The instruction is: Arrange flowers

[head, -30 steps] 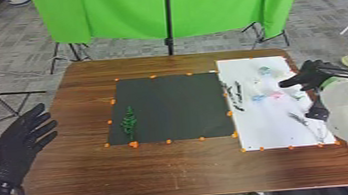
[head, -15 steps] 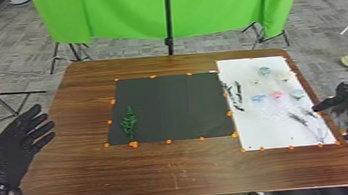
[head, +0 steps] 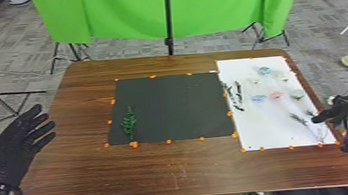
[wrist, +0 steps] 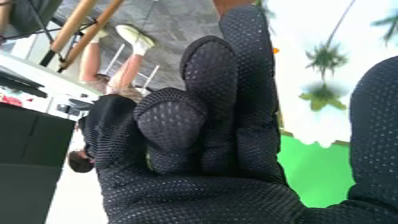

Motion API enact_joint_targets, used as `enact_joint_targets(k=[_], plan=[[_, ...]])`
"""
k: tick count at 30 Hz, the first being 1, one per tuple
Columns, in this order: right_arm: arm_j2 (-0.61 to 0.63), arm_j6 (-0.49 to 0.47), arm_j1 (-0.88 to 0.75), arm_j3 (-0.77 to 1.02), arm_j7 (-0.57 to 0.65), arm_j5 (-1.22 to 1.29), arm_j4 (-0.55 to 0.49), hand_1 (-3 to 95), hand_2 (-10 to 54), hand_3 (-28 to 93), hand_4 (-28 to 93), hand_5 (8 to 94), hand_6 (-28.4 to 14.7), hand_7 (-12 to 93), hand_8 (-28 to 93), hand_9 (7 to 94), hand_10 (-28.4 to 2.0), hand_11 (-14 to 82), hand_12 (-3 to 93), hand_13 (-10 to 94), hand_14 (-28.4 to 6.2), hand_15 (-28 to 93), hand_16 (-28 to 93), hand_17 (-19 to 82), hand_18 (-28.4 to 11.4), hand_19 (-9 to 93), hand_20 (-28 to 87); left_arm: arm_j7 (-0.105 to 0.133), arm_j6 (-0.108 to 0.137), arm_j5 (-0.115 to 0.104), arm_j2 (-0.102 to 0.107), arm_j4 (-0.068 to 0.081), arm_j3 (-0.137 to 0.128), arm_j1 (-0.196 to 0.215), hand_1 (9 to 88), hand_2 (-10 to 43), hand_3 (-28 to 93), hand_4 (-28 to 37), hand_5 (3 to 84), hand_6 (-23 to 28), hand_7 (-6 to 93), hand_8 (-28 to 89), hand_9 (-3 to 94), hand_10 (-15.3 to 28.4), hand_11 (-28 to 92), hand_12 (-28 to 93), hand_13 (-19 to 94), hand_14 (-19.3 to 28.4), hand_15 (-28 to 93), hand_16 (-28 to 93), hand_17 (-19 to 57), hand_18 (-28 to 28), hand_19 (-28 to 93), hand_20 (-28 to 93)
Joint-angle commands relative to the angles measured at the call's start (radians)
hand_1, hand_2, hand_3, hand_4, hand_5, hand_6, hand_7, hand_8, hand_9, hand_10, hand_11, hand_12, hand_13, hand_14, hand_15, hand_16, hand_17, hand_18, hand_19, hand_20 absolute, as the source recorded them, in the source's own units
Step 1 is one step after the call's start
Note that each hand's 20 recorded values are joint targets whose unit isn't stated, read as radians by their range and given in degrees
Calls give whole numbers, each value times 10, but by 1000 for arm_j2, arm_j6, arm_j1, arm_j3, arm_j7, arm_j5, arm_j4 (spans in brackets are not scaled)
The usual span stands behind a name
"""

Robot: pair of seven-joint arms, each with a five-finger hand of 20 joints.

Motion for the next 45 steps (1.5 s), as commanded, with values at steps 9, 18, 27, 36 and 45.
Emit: enact_joint_targets(k=[9, 18, 27, 36, 45], plan=[[-11, 67, 4, -93, 10, -34, 68, 261, -95, 703, -282, 798, -2, 309, -179, 816, -111, 482, 318, 761, -89, 736, 288, 473, -204, 932, 518, -21, -20, 3, 7, 13, 5, -9, 264, -29, 705, -275, 268, 27, 238, -132, 192, 97, 285, 132, 136, 122, 430, -25, -104, 190, 453, 100], [-41, 66, 9, -64, -41, 100, 83, 472, -61, 679, -283, 872, 16, 312, -20, 929, -87, 433, 303, 835, -65, 740, 336, 540, -195, 932, 596, -18, -16, 2, -1, 10, 6, -1, 262, -27, 707, -275, 269, 28, 236, -132, 192, 98, 286, 132, 136, 122, 431, -26, -104, 190, 453, 100], [-50, 170, -34, -32, -103, -1, 41, 397, -82, 866, -269, 892, 3, 391, 39, 937, -88, 506, 253, 882, -63, 731, 319, 575, -193, 932, 620, -22, -15, 7, -16, 8, 8, -5, 262, -22, 707, -277, 269, 28, 236, -131, 192, 98, 286, 132, 138, 123, 432, -27, -104, 190, 454, 101], [-55, 188, 29, -32, -71, -43, -77, 385, -84, 878, -255, 893, 1, 404, 35, 937, -88, 526, 256, 882, -69, 743, 325, 577, -200, 932, 638, -20, -10, 7, -19, 4, 5, 0, 261, -21, 708, -277, 269, 27, 237, -132, 192, 98, 285, 131, 139, 124, 433, -27, -103, 190, 454, 100], [-90, 130, 348, -311, -185, -34, -123, 378, -77, 874, -248, 889, 1, 415, 26, 937, -87, 530, 274, 875, -67, 766, 325, 579, -200, 932, 653, -26, -9, 4, -20, 1, 5, 1, 261, -19, 709, -278, 269, 27, 238, -132, 192, 98, 287, 132, 139, 124, 432, -28, -103, 190, 455, 100]])
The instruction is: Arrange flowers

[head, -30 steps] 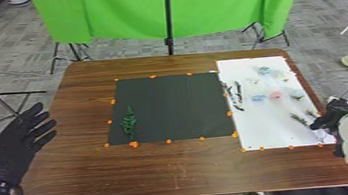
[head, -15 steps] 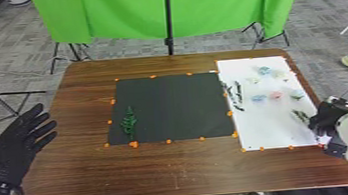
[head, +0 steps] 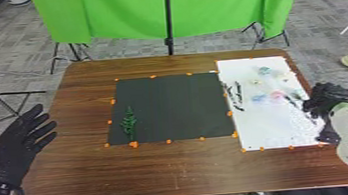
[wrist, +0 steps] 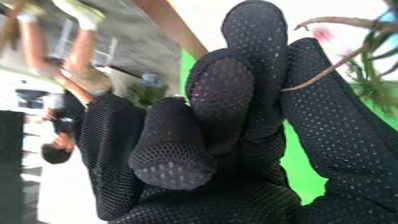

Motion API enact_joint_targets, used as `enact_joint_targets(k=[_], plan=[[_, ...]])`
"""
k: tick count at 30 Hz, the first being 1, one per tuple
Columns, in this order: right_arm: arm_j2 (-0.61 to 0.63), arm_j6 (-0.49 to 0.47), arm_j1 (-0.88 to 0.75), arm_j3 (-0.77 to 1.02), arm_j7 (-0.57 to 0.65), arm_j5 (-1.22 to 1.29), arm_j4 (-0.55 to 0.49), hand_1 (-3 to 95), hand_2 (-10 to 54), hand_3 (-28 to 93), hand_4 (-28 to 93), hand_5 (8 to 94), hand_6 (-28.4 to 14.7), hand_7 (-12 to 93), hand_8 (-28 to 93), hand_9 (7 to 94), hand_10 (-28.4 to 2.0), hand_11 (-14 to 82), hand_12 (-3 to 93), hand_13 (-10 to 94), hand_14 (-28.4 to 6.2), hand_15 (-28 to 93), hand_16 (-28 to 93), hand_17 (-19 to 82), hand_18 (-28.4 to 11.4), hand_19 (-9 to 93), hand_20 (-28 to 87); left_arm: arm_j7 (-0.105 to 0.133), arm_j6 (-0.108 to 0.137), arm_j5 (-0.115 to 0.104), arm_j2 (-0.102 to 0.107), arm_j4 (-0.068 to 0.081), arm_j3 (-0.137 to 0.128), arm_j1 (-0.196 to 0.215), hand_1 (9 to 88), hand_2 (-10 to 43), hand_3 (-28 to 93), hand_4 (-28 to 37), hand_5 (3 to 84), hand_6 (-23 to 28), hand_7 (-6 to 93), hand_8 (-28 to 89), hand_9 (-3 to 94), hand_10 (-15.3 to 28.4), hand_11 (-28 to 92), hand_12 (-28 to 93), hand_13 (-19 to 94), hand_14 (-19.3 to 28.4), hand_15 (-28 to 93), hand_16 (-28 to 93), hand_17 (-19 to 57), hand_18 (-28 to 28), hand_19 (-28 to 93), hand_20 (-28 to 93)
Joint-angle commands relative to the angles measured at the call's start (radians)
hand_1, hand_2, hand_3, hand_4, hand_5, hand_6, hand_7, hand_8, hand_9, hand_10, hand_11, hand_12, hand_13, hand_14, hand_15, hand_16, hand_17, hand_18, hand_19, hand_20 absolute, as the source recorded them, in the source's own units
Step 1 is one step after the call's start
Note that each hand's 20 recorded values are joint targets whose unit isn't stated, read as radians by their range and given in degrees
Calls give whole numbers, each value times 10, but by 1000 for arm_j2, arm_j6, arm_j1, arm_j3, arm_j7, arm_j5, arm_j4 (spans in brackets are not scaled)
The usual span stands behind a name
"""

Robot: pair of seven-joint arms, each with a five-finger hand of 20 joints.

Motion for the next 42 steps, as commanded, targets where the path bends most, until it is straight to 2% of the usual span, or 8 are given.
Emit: enact_joint_targets(k=[1, 7, 14, 19, 28, 32, 36, 42], plan=[[-53, -51, 324, -272, -128, -11, -38, 378, -76, 873, -250, 886, 1, 418, 26, 937, -86, 530, 276, 875, -67, 767, 324, 580, -200, 932, 655, -18, -1, 2, -9, -2, 6, 9, 260, -20, 709, -278, 269, 27, 238, -132, 192, 98, 287, 132, 139, 124, 432, -27, -103, 190, 454, 99], [-222, -111, 471, -485, -225, -51, -3, 383, -67, 864, -261, 880, 1, 421, 16, 937, -85, 523, 286, 873, -66, 769, 322, 582, -200, 932, 659, -21, -2, 1, -3, -1, 17, 5, 260, -19, 710, -277, 270, 27, 237, -132, 192, 99, 287, 131, 139, 124, 433, -27, -104, 190, 455, 99], [-403, -158, 592, -678, -258, -143, 183, 390, -56, 851, -274, 873, -2, 412, 3, 937, -86, 491, 304, 862, -64, 762, 323, 569, -200, 932, 651, -25, -4, 1, -2, 1, 27, -1, 260, -18, 711, -277, 270, 27, 236, -132, 192, 99, 287, 131, 140, 124, 432, -27, -103, 190, 455, 99], [-453, -135, 630, -764, -289, -303, 297, 388, -53, 848, -272, 871, -2, 411, -3, 937, -87, 486, 307, 859, -65, 762, 322, 568, -201, 932, 649, -31, 0, 0, 1, 6, 31, -2, 260, -18, 711, -277, 270, 27, 236, -132, 193, 98, 287, 131, 140, 124, 432, -27, -103, 190, 455, 99], [-431, 59, 621, -879, -276, -584, 352, 385, -61, 856, -267, 873, -2, 411, -7, 937, -87, 489, 304, 860, -65, 763, 317, 568, -202, 932, 649, -44, -1, -2, 5, 16, 36, -19, 261, -20, 713, -276, 278, 29, 232, -131, 200, 100, 287, 129, 145, 125, 433, -27, -101, 192, 455, 98], [-443, 30, 615, -894, -242, -562, 347, 383, -67, 857, -264, 877, -1, 409, -7, 937, -87, 492, 301, 863, -64, 764, 315, 571, -201, 932, 648, -45, -3, -2, 11, 18, 39, -21, 261, -20, 714, -276, 279, 29, 231, -130, 201, 100, 287, 129, 145, 126, 432, -28, -101, 192, 455, 97], [-477, -53, 623, -910, -205, -533, 356, 370, -66, 856, -262, 881, 3, 401, -11, 937, -84, 497, 295, 872, -59, 759, 313, 579, -201, 932, 648, -48, -12, -2, 19, 22, 43, -29, 261, -19, 713, -276, 279, 29, 231, -129, 201, 100, 288, 128, 146, 125, 432, -28, -101, 192, 455, 96], [-533, -59, 610, -894, -171, -470, 392, 339, -45, 855, -253, 891, 13, 394, -99, 937, -79, 503, 276, 886, -50, 745, 313, 594, -201, 932, 644, -55, -23, 0, 16, 23, 47, -31, 262, -18, 713, -277, 279, 28, 231, -130, 201, 99, 287, 128, 146, 126, 431, -28, -100, 191, 456, 96]])
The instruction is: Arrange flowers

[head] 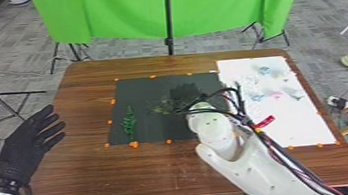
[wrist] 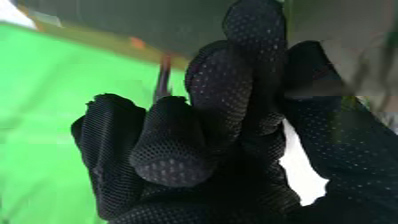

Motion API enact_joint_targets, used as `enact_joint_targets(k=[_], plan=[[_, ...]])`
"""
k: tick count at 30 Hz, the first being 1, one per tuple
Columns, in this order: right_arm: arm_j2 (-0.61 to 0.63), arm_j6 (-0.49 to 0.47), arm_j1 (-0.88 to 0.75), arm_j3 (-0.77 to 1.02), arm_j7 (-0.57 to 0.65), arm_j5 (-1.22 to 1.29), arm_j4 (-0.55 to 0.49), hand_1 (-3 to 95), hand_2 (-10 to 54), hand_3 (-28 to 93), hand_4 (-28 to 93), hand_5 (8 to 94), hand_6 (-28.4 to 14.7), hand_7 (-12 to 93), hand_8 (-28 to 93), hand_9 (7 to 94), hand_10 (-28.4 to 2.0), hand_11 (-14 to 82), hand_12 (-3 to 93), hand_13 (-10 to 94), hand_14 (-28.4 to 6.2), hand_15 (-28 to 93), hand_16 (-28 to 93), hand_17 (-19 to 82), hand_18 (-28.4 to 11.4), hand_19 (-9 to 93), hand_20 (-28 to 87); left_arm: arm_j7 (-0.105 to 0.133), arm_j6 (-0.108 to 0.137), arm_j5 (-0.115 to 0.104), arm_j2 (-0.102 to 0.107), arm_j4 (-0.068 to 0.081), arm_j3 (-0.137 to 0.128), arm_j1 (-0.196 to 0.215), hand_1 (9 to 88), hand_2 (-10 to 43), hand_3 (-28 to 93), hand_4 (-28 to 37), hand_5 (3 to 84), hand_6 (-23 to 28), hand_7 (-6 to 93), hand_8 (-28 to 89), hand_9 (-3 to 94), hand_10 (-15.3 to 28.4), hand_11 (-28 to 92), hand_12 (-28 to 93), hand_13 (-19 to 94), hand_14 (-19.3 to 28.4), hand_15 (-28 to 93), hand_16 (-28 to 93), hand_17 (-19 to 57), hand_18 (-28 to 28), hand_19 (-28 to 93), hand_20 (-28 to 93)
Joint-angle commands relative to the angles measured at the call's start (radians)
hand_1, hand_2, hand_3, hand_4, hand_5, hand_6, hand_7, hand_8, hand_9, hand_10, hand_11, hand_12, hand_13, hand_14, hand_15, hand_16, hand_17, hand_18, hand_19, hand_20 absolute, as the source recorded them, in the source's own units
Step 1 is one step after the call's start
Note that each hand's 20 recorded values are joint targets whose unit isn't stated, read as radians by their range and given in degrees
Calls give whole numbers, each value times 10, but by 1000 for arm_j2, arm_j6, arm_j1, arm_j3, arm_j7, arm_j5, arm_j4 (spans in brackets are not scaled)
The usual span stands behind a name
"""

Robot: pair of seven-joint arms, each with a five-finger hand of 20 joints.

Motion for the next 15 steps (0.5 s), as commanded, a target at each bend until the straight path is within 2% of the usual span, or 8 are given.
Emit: enact_joint_targets(k=[1, 7, 15], plan=[[-84, 17, -20, 11, 36, 60, 41, 326, -34, 851, -245, 896, 16, 399, -164, 937, -78, 502, 275, 892, -47, 738, 314, 599, -200, 932, 644, -17, -19, 1, 1, 8, 10, 3, 262, -18, 713, -277, 279, 29, 231, -130, 201, 100, 287, 128, 146, 125, 431, -28, -100, 191, 455, 96], [-114, 62, -33, 82, 64, 154, 27, 244, 38, 808, -254, 910, 12, 364, -172, 937, -78, 504, 262, 910, -40, 720, 314, 615, -197, 932, 639, -14, -12, -1, -2, 7, 12, 8, 262, -17, 713, -276, 278, 28, 230, -129, 201, 100, 286, 128, 146, 126, 432, -28, -100, 191, 456, 96], [-57, -16, -26, 135, 80, 164, -19, 221, 67, 797, -254, 911, 6, 341, -158, 937, -86, 497, 256, 907, -46, 715, 322, 613, -199, 932, 645, -5, -6, 0, -13, 3, 6, 18, 262, -17, 713, -276, 278, 28, 231, -130, 201, 100, 286, 129, 146, 125, 433, -28, -101, 192, 457, 96]])
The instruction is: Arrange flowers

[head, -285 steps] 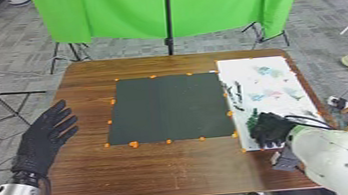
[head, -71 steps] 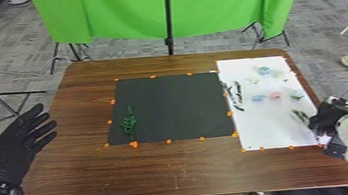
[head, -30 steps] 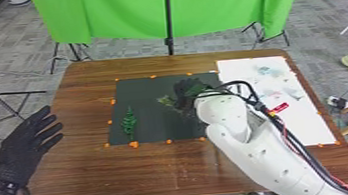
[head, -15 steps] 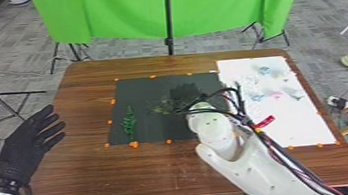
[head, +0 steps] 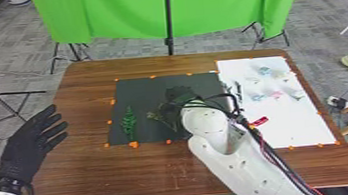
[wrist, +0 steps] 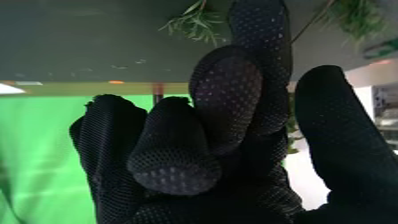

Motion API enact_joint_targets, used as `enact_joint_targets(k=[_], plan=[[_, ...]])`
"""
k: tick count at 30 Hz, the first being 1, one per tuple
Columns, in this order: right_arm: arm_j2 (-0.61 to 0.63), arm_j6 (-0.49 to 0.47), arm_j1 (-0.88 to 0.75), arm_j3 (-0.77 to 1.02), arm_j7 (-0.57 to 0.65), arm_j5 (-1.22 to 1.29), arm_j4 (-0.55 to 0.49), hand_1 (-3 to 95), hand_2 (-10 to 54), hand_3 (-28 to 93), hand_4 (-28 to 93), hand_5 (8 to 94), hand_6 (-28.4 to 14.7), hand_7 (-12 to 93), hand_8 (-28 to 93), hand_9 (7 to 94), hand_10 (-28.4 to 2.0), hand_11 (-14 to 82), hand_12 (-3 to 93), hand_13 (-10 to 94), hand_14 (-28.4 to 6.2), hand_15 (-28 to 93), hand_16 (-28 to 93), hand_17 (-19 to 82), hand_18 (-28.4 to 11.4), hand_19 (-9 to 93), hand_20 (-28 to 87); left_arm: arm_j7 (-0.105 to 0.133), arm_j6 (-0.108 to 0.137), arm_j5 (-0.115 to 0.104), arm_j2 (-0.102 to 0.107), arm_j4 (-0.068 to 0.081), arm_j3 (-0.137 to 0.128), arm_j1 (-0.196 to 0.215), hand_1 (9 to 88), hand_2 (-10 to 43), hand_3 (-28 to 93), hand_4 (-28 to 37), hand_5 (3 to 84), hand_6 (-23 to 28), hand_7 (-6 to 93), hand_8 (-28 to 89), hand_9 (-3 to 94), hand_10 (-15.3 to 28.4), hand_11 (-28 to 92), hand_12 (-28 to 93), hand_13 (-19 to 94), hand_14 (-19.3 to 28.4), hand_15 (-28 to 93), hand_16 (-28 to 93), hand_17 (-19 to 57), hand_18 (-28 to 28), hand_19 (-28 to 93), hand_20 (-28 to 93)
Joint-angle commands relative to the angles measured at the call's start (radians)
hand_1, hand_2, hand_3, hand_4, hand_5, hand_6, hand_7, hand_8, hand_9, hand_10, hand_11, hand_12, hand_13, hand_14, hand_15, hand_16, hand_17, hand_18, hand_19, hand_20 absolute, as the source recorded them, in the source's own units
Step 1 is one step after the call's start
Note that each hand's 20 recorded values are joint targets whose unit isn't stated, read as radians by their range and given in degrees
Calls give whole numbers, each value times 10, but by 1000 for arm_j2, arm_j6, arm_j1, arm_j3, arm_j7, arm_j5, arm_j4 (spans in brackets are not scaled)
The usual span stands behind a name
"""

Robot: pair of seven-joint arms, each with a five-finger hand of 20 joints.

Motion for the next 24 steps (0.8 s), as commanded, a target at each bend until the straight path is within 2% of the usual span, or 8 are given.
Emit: enact_joint_targets(k=[1, 8, 17, 24], plan=[[69, -72, 12, 42, 22, -9, -58, 220, 68, 797, -253, 910, 6, 341, -158, 937, -86, 496, 256, 906, -47, 716, 323, 613, -199, 932, 645, 1, 2, 0, -15, 1, -2, 25, 262, -17, 713, -276, 278, 28, 232, -130, 201, 100, 286, 129, 146, 125, 432, -28, -101, 192, 457, 96], [99, -146, 20, 31, 28, 53, -49, 229, 101, 807, -231, 904, 2, 336, -155, 937, -92, 479, 267, 887, -58, 725, 326, 595, -205, 932, 648, -2, -1, 1, -16, 0, -2, 23, 261, -17, 714, -276, 278, 28, 232, -130, 201, 99, 286, 128, 146, 125, 435, -28, -101, 192, 457, 95], [62, -160, -4, -6, -24, 56, -58, 223, 119, 803, -228, 896, -2, 329, -155, 937, -96, 458, 281, 879, -63, 727, 318, 583, -207, 932, 641, -7, -8, 1, -8, 5, 3, 15, 262, -16, 714, -276, 278, 29, 232, -131, 201, 100, 286, 128, 146, 126, 433, -29, -101, 192, 457, 95], [55, -198, -41, -16, -51, 102, -115, 222, 123, 800, -232, 892, -3, 327, -155, 937, -98, 449, 284, 878, -64, 726, 316, 581, -209, 932, 638, -14, -11, 0, 0, 10, 6, 6, 262, -16, 715, -277, 278, 28, 232, -130, 201, 99, 286, 128, 146, 125, 433, -29, -100, 191, 457, 94]])
